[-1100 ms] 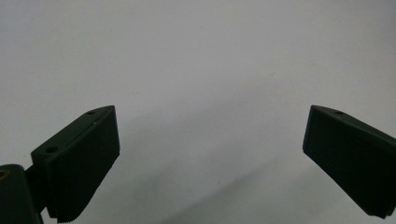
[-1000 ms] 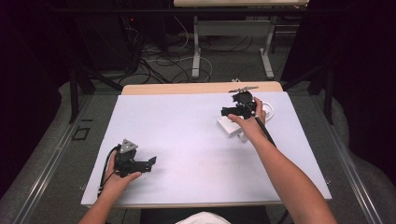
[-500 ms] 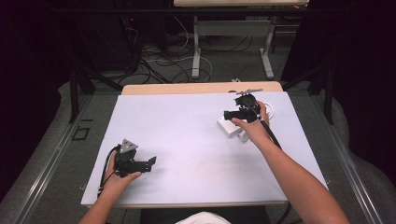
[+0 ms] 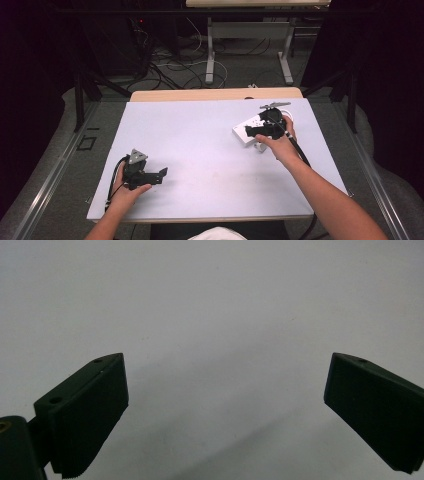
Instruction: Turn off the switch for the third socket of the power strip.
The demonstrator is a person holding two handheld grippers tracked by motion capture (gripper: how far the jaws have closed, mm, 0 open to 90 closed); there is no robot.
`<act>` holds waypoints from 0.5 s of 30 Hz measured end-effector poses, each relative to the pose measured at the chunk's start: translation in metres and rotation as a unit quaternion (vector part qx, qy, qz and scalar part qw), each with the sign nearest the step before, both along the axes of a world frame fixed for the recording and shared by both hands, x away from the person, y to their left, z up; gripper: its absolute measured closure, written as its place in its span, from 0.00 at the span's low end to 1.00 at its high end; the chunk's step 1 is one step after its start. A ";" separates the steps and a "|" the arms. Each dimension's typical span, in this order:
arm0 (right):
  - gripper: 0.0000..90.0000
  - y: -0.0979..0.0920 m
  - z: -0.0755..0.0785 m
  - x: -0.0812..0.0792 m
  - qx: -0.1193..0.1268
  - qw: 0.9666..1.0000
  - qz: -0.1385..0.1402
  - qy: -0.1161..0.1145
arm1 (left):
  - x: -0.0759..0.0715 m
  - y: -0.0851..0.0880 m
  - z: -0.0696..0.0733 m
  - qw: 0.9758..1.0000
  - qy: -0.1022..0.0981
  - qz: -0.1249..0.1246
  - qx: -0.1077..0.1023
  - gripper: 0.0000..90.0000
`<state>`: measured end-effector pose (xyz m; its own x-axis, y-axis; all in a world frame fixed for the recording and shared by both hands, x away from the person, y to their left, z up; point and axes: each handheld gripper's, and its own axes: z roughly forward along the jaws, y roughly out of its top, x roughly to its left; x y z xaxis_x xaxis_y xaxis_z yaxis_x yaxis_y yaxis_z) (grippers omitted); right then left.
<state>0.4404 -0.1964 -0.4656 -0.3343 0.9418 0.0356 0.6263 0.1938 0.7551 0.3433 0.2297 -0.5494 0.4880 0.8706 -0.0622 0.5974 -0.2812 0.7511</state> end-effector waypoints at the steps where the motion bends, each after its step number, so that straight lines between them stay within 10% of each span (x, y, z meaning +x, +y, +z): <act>1: 0.07 -0.001 0.000 -0.002 0.002 1.000 -0.001 0.005 | 0.000 -0.001 -0.001 1.000 -0.005 0.004 -0.002 0.04; 15: 0.07 -0.013 -0.002 -0.021 0.014 1.000 0.001 -0.001 | 0.000 0.000 0.000 1.000 -0.007 0.005 -0.004 0.04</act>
